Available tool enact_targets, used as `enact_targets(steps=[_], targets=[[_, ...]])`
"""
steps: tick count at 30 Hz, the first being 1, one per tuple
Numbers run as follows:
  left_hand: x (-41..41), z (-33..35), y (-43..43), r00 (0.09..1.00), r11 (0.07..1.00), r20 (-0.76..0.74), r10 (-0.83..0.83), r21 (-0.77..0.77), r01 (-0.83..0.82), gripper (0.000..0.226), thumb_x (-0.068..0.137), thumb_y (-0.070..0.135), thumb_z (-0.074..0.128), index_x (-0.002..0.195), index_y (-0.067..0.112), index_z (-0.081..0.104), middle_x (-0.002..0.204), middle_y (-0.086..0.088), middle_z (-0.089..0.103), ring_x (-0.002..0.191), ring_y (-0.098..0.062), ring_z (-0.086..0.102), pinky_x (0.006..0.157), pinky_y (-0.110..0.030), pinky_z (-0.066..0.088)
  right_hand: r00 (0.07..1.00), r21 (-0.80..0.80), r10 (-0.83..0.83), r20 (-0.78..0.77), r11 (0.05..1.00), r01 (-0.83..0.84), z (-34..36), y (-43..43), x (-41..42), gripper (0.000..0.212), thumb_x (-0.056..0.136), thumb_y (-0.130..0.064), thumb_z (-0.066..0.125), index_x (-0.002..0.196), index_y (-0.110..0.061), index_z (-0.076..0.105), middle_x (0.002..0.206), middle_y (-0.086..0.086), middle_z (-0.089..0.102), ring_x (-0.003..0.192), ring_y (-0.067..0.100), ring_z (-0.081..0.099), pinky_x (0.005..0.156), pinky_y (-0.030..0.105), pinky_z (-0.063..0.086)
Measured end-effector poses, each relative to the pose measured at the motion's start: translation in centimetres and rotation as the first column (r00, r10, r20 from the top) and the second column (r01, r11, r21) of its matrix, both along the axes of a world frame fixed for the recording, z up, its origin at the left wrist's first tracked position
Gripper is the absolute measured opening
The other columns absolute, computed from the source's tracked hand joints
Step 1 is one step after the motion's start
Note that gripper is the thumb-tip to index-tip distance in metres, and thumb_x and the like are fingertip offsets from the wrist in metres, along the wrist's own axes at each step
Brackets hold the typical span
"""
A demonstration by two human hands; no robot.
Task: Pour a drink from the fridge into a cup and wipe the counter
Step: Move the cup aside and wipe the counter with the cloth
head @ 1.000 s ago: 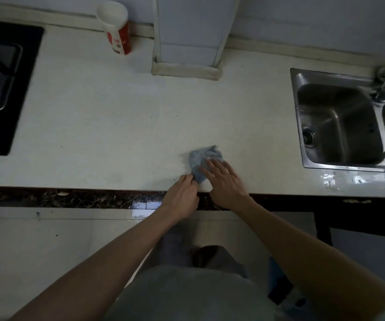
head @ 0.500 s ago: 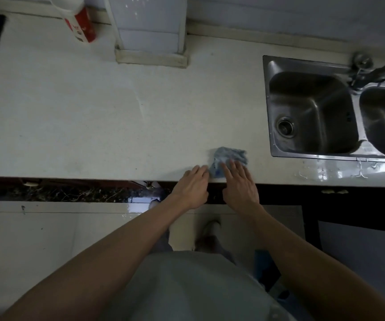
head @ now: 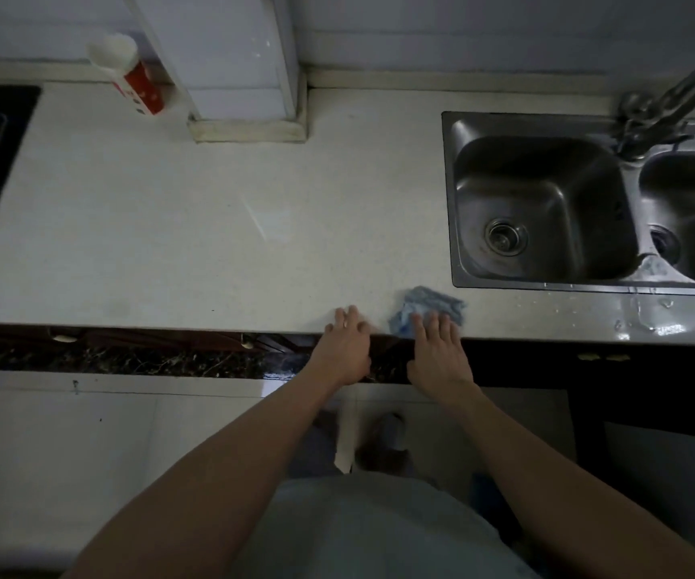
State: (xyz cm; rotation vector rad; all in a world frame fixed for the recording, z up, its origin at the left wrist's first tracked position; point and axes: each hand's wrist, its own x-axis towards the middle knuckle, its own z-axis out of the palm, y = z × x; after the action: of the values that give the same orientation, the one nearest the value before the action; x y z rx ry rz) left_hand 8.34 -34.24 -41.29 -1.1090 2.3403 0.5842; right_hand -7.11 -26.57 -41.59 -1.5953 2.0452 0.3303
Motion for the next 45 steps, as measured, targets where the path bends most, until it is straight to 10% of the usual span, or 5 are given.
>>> enact_targets(steps=[6,45], targets=[[-1.8,1.3,-3.8,0.998,1.000,-0.067,0.001,0.015,0.000,0.033,0.091,0.015,0.047,0.121,0.002,0.052,0.129,-0.019,0.047,0.122,-0.033,0.042,0.092,-0.043,0.043,1.000,0.105,-0.003,-0.028,0.994,0.006,-0.2,-1.2,0.7,0.086,0.092,-0.031,0.048,0.153,-0.002,-0.005,0.155,0.036,-0.006,0.144,0.052,-0.006,0.120,0.054,0.002],[-12.0,-1.2,-27.0,0.987,0.997,-0.144,0.073,0.011,-0.072,0.063,0.093,0.017,0.050,0.150,0.003,0.026,0.160,-0.011,0.016,0.147,-0.029,0.015,0.119,-0.050,0.021,0.987,-0.028,0.161,-0.023,0.986,-0.162,-2.4,-41.4,-18.1,0.090,0.093,-0.047,0.054,0.154,-0.011,-0.001,0.159,0.026,-0.009,0.146,0.046,-0.008,0.120,0.051,0.003]])
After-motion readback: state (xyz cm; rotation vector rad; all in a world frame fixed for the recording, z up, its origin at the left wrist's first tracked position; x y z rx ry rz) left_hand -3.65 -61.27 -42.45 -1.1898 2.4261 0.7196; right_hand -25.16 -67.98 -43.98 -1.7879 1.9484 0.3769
